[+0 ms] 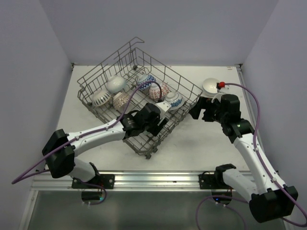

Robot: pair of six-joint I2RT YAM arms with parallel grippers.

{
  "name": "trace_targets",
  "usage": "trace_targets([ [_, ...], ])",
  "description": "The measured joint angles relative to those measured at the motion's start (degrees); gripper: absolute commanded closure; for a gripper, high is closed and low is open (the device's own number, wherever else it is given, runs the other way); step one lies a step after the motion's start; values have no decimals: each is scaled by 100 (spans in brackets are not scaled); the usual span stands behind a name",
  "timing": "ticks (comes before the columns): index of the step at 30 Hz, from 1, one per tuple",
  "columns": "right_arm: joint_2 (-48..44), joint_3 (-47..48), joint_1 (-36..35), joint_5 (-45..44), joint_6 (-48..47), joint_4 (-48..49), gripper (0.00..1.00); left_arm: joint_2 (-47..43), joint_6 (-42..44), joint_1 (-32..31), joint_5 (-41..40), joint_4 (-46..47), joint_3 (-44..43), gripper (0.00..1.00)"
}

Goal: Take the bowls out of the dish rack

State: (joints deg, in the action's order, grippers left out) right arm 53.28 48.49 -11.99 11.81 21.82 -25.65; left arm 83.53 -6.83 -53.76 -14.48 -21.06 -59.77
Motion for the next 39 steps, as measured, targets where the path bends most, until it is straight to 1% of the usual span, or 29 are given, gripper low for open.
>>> trace_targets([
  [7, -4, 0, 0, -2, 0, 0, 9, 2, -28, -352, -411, -304, -428, 99],
  [16, -4, 0, 0, -4, 0, -2, 9, -48, -125, -466, -588, -911, -1054, 99],
  [21, -9, 0, 0, -7, 0, -4, 10, -527, -212, -535, -730, -990, -1139, 98],
  [25, -46, 0, 0, 0, 0, 0, 12, -1040, -341, -501, -555, -861, -1132, 100],
  [28, -90, 0, 0, 136, 70, 81, 13, -1429, -588, -155, 138, -476, -953, 100],
  [31, -72, 0, 0, 553, 262, 389, 15, -1845, -890, 664, 994, 57, -483, 100],
  [34, 33, 2, 0, 1128, 457, 837, 15, -2149, -1187, 1362, 1502, 350, -136, 100],
  [37, 120, 0, -37, 1528, 684, 1222, 15, -2382, -1552, 1753, 1932, 715, 151, 100],
  [39, 122, 0, -94, 1696, 855, 1510, 15, -2531, -1882, 1971, 2253, 1115, 417, 100],
])
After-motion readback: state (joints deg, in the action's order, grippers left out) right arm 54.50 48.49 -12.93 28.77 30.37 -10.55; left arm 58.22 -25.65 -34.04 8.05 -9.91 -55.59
